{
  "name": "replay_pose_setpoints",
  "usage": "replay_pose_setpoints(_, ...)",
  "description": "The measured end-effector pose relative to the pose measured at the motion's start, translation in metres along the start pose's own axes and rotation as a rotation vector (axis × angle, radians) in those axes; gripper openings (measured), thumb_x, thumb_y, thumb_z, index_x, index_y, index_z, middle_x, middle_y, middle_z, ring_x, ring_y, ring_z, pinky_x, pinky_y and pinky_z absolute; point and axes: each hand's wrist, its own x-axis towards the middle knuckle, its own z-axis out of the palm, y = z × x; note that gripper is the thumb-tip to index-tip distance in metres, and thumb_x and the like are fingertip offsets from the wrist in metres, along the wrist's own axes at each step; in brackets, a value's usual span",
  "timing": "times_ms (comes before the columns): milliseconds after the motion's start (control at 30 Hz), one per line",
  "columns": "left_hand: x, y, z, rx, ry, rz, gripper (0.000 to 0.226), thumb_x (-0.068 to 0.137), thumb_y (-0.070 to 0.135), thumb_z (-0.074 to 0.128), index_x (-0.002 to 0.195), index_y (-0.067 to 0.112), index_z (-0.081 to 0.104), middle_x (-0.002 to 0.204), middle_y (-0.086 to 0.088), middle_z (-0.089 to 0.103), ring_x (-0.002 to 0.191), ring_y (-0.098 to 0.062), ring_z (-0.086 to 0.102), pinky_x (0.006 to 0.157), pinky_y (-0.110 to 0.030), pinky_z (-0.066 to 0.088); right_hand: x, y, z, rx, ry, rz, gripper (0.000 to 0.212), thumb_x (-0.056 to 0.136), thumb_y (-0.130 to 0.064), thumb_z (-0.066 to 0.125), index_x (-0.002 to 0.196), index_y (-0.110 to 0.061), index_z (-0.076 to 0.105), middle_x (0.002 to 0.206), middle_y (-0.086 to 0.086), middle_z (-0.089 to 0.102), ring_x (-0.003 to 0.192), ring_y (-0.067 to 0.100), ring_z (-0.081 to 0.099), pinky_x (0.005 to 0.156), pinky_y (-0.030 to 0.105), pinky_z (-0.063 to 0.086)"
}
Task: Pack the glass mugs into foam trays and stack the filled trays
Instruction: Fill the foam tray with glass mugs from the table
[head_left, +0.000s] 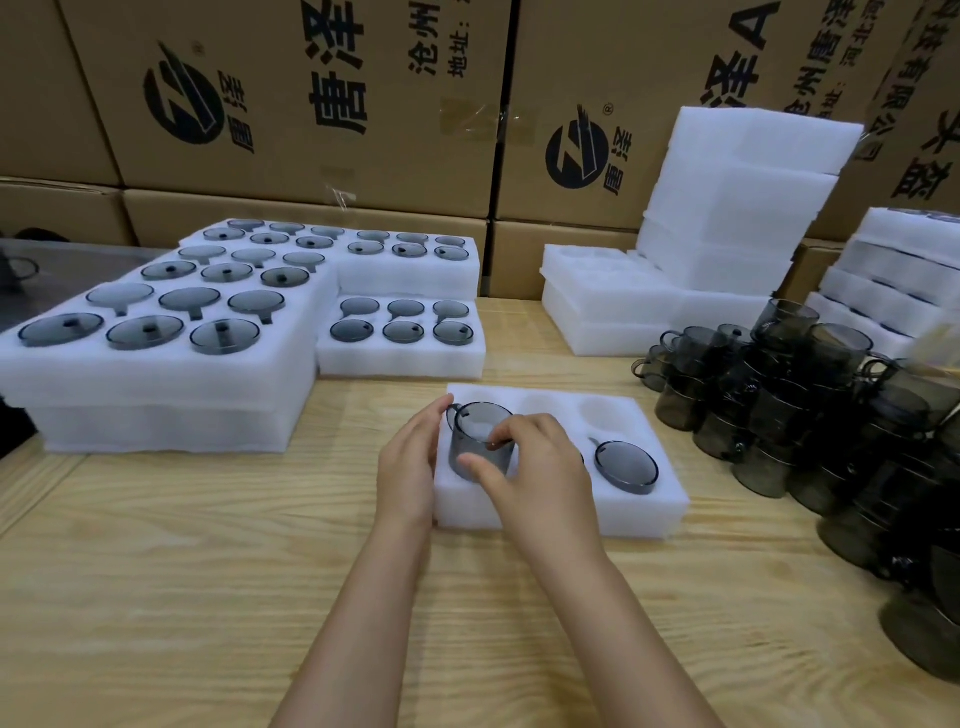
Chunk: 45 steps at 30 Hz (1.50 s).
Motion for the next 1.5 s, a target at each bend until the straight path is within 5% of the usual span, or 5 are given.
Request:
replay_pose_setpoints(333,0.004,-0.006,0.002,0.159,-0.007,0.032,0.021,0.092,0.022,0.06,0.108,0.016,0.072,0.114,0.006,0.069,0.11,-0.002,0.061,0.092,-0.015,0.045,-0.004,0.003,0.009,-0.279,-0.018,-0.014,0.067,0.088,-0.051,0.053,0.144,-0.019,0.032,0.127,-0.001,0.043,0.12,0.016,0.035,0.09,0.024,0.031)
replay_pose_setpoints(633,0.005,-0.007,0.001,0.202,-0.044,0.1,0.04,0.091,-0.005,0.053,0.101,0.032,0.066,0.107,0.018,0.064,0.097,0.018,0.054,0.079,-0.001,0.044,-0.018,0.0,0.014,-0.613,0.087,-0.096,0.052,0.084,-0.047,0.051,0.111,-0.007,0.069,0.106,0.005,0.065,0.104,0.028,0.059,0.082,0.038,0.047)
replay_pose_setpoints(900,-0.005,-0.007,0.006,0.309,0.019,0.11,0.031,0.095,0.005,0.05,0.101,0.032,0.065,0.119,0.007,0.065,0.101,0.003,0.058,0.081,-0.005,0.043,-0.02,0.01,0.024,-0.521,-0.043,-0.119,0.065,0.098,-0.049,0.02,0.148,-0.007,0.021,0.157,0.004,0.018,0.146,0.017,-0.002,0.106,0.04,-0.029)
replay_pose_setpoints(1167,-0.031,-0.011,0.009,1.024,-0.154,0.76,0.05,0.094,0.034,0.032,0.123,0.008,0.064,0.133,-0.003,0.058,0.127,-0.016,0.051,0.109,-0.031,0.028,-0.026,0.025,0.011,-0.506,-0.134,-0.248,0.078,0.083,-0.035,0.041,0.152,-0.015,0.009,0.159,0.0,0.008,0.145,0.017,-0.012,0.109,0.042,-0.027)
replay_pose_setpoints(1500,-0.041,-0.014,0.015,1.204,-0.042,0.776,0.048,0.093,0.025,0.032,0.112,0.004,0.07,0.114,-0.008,0.07,0.112,-0.023,0.064,0.1,-0.039,0.044,-0.024,0.028,-0.001,-0.4,-0.227,-0.257,0.078,0.082,-0.022,0.041,0.152,-0.017,0.006,0.159,-0.005,0.007,0.143,0.013,-0.02,0.107,0.037,-0.03)
